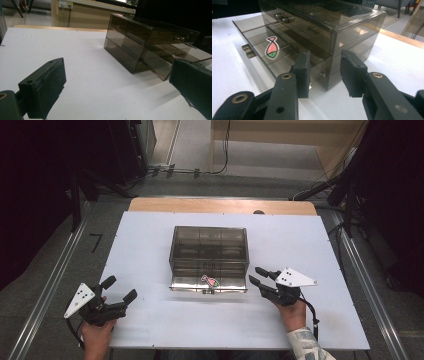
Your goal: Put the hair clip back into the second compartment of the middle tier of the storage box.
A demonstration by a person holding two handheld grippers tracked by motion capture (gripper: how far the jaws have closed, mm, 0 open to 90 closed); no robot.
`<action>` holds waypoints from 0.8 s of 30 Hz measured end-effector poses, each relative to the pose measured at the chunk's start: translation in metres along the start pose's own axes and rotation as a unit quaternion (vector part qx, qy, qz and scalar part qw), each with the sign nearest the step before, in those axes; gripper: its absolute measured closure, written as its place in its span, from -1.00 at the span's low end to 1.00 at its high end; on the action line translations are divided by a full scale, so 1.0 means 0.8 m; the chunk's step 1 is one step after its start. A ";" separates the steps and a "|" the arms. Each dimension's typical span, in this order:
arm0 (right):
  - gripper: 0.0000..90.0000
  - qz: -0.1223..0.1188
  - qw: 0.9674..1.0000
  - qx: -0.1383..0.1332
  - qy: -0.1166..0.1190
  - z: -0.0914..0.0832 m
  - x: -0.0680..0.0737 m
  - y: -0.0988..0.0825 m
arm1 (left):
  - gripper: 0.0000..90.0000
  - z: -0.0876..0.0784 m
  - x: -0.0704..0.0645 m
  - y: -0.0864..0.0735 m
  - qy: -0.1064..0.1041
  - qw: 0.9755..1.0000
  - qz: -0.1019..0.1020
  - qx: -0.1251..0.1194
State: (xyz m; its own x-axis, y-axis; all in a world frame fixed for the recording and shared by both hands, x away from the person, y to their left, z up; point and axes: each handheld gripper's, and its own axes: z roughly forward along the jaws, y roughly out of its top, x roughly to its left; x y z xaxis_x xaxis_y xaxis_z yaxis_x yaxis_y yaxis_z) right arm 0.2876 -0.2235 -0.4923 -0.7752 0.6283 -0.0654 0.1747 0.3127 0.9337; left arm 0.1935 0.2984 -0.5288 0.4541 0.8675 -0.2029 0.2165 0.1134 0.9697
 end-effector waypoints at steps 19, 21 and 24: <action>0.11 0.023 0.998 0.007 -0.060 -0.063 -0.046 -0.027 | -0.97 0.000 0.000 0.000 0.001 1.000 0.000 0.001; 0.07 0.030 0.997 0.011 -0.066 -0.070 -0.053 -0.032 | -0.97 0.000 0.000 0.000 0.001 1.000 0.001 0.001; 0.03 0.037 0.996 0.013 -0.074 -0.078 -0.060 -0.037 | -0.97 0.000 0.000 0.000 0.002 1.000 0.000 0.001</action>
State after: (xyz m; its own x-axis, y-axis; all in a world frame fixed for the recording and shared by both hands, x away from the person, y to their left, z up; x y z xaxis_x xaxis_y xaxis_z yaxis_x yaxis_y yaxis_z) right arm 0.2817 -0.3070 -0.4952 -0.6616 0.7482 -0.0503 0.2443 0.2784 0.9289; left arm 0.1936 0.2983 -0.5288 0.4516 0.8690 -0.2021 0.2188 0.1117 0.9694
